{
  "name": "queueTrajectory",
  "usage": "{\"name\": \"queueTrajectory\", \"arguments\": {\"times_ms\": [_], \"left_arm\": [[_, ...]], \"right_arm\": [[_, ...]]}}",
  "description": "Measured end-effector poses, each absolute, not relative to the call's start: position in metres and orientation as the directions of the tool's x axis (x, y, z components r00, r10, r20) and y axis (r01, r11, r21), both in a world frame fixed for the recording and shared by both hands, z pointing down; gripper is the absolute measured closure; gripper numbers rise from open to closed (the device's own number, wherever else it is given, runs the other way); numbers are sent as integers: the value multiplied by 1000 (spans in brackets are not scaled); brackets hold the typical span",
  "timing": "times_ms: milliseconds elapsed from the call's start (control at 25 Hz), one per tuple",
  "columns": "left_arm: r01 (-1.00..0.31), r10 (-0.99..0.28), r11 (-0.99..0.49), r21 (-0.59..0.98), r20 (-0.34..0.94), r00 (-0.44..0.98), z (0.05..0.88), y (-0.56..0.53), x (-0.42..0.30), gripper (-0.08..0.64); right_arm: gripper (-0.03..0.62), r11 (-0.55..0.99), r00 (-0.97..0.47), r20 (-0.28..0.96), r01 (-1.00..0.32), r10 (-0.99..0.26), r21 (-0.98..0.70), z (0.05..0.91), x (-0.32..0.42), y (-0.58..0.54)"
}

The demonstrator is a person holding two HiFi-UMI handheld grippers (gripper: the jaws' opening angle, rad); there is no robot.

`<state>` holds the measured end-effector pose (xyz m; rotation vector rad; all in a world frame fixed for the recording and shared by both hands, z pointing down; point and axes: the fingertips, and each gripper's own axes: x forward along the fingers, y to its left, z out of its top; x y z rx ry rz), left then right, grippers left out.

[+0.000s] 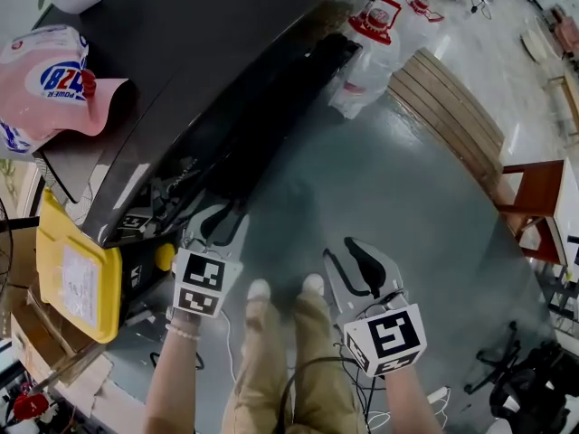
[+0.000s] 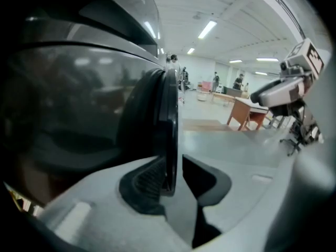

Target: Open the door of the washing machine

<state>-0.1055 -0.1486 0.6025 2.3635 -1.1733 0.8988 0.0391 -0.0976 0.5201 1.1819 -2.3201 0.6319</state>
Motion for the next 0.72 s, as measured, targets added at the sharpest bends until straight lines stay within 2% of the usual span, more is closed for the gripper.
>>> {"name": "queueTrajectory", "arguments": {"times_ms": [240, 400, 720], "left_arm": [[-800, -573, -600, 7, 693, 437, 612, -155, -102, 471], [-798, -574, -603, -7, 698, 428, 615, -156, -100, 511], [-805, -592, -593, -26, 691, 414, 615, -155, -100, 520]], "right_arm": [[471, 528, -533, 586, -825, -611, -200, 528, 38, -98], [471, 525, -531, 585, -827, -613, -200, 529, 40, -98], [471, 514, -526, 586, -833, -617, -207, 531, 43, -92]]}}
